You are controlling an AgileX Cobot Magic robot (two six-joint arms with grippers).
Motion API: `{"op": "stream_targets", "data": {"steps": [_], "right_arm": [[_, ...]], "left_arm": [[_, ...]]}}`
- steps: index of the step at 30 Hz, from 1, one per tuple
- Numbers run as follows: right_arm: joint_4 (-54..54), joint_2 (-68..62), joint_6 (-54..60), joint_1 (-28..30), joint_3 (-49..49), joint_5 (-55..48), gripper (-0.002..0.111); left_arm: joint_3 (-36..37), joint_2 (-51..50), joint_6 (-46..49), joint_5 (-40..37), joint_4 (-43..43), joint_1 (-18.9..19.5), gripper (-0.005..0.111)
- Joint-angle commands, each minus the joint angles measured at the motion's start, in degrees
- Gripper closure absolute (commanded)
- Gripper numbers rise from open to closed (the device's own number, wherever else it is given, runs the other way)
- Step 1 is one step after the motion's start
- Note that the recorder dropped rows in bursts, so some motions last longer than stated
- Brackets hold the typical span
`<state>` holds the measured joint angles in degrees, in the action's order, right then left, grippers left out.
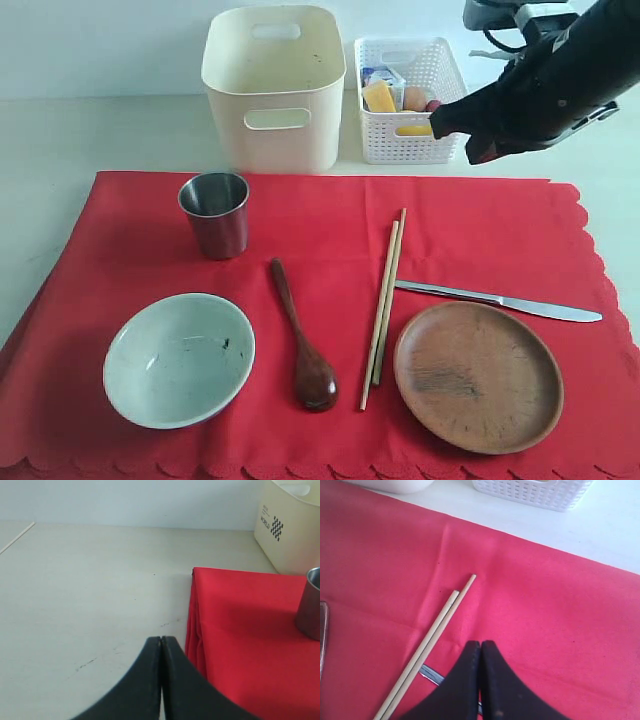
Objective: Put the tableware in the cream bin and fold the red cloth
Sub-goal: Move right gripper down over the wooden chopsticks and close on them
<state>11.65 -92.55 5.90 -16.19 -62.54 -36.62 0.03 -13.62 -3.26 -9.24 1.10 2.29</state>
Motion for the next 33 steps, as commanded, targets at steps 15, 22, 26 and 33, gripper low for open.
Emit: {"op": "stream_targets", "data": {"steps": [15, 22, 26, 33], "right_arm": [[1.22, -6.03, 3.04, -8.90, 1.61, 7.02, 0.108], [1.22, -11.50, 3.04, -13.49, 1.61, 10.66, 0.108], [1.46, -13.47, 2.80, -14.43, 1.61, 11.30, 0.108], [-8.59, -13.56, -10.71, -14.43, 1.61, 11.43, 0.095]], "left_arm": [[-0.03, -0.47, 0.01, 0.38, -0.30, -0.07, 0.105], [-0.03, -0.47, 0.01, 0.38, -0.30, -0.07, 0.105], [-0.03, -0.47, 0.01, 0.38, -0.30, -0.07, 0.105], [-0.03, -0.47, 0.01, 0.38, -0.30, -0.07, 0.105]]}}
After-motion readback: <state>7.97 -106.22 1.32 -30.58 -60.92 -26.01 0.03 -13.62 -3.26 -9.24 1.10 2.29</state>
